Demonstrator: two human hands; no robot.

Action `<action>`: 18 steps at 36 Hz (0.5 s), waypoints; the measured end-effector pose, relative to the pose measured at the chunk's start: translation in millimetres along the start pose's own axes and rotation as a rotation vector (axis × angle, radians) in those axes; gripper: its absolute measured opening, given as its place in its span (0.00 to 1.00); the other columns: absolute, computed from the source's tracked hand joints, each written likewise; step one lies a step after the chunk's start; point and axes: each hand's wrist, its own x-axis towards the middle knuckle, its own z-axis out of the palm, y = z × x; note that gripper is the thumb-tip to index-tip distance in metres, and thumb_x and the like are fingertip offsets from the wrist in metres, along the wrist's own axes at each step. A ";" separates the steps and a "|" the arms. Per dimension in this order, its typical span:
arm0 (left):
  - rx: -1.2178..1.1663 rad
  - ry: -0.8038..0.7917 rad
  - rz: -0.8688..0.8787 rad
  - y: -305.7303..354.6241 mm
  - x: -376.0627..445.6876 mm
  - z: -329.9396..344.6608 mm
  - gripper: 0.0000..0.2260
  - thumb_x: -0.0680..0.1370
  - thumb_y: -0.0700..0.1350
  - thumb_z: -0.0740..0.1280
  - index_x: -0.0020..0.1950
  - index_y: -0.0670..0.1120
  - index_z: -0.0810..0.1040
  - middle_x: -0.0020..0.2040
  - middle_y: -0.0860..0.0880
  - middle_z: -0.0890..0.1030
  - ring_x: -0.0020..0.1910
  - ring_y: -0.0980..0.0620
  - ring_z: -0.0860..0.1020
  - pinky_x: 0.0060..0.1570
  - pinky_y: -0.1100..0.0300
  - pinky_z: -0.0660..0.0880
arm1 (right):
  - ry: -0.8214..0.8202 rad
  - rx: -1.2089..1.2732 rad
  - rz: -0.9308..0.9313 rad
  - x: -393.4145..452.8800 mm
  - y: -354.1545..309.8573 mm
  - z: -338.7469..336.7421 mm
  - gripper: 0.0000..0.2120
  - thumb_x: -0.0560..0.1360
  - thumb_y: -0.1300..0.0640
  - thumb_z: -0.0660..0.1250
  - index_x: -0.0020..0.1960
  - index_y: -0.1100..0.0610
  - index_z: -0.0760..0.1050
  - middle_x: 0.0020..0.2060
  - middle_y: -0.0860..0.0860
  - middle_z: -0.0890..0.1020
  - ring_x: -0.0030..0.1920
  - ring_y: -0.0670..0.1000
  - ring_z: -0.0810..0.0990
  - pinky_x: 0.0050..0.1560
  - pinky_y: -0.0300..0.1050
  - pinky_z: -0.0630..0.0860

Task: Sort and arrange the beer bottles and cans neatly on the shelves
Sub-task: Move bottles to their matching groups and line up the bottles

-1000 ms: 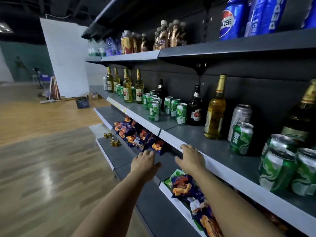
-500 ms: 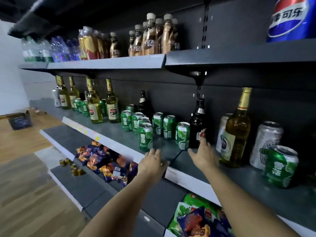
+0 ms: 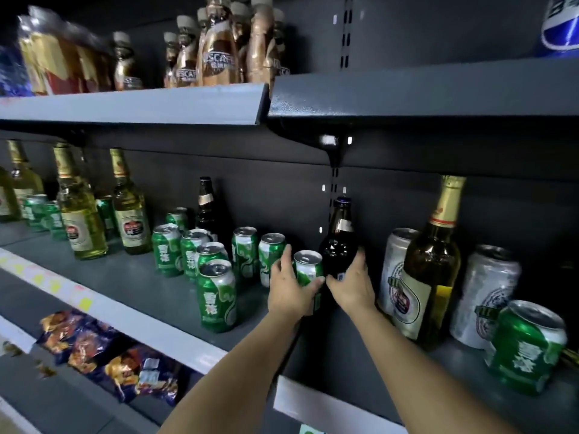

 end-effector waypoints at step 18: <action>0.022 0.070 0.002 -5.5 17.3 -12.0 0.31 0.73 0.52 0.73 0.72 0.48 0.64 0.68 0.50 0.64 0.68 0.49 0.66 0.56 0.51 0.72 | 0.113 0.120 0.210 16.0 -2.9 20.8 0.40 0.52 0.42 0.76 0.56 0.56 0.63 0.56 0.55 0.73 0.47 0.62 0.82 0.46 0.58 0.81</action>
